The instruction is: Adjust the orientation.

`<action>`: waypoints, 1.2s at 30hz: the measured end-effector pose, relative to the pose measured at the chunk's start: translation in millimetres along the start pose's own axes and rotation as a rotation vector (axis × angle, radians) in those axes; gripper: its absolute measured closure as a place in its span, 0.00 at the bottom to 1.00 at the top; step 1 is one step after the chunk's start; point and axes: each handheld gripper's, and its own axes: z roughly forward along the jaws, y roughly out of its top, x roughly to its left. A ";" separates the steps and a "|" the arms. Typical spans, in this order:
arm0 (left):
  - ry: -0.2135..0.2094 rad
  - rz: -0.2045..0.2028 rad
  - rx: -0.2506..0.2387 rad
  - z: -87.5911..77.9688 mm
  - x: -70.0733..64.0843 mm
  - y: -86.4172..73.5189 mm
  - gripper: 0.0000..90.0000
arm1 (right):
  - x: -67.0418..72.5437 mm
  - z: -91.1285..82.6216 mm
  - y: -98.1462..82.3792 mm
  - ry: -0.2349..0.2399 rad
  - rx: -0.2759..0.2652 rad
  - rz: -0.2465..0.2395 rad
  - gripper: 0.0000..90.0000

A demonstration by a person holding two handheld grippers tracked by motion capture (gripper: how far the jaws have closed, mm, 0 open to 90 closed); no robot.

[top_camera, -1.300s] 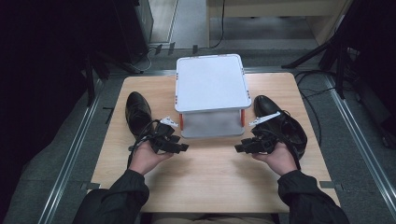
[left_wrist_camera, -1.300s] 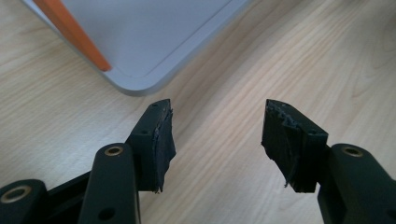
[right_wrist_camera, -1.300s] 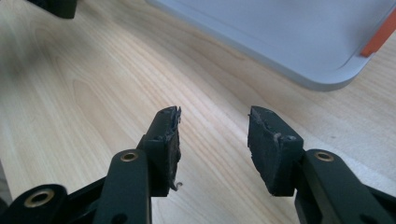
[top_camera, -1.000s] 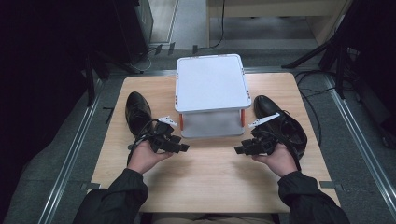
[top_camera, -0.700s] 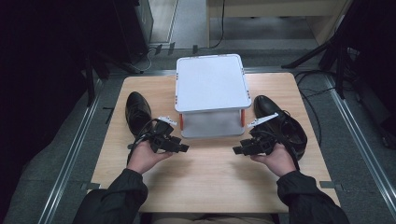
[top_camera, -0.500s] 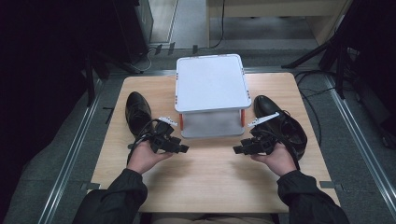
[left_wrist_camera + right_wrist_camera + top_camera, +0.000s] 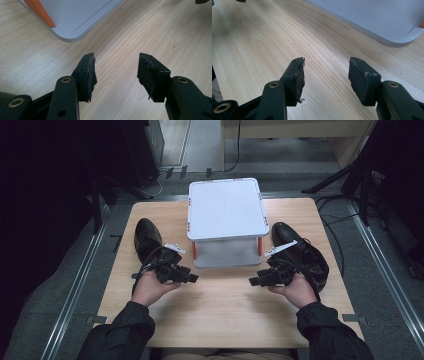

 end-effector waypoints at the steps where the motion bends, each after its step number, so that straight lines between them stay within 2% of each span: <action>1: 0.002 0.000 -0.001 -1.9 -0.1 -0.1 0.54 | 0.0 -0.1 0.0 0.002 0.003 0.002 0.52; 7: 0.019 -0.018 -0.003 -18.7 3.3 -2.4 0.56 | -1.3 0.5 0.1 0.007 0.009 -0.001 0.52; 12: 0.004 -0.043 -0.022 -30.9 9.5 -5.7 0.61 | -0.3 2.8 0.5 0.010 0.022 -0.007 0.52; 19: 0.010 -0.064 -0.015 -49.2 18.1 -4.8 0.67 | 3.0 3.8 -1.4 0.003 0.041 -0.022 0.52; 29: 0.085 -0.067 0.067 -81.8 32.0 2.7 0.70 | 4.2 5.4 -1.6 0.008 0.058 -0.026 0.52; 31: 0.110 -0.059 0.079 -88.3 33.0 6.1 0.70 | 4.3 5.9 -1.7 0.009 0.062 -0.026 0.52; 36: 0.140 -0.051 0.112 -102.1 33.3 16.3 0.70 | 3.9 6.3 -1.6 0.008 0.065 -0.026 0.52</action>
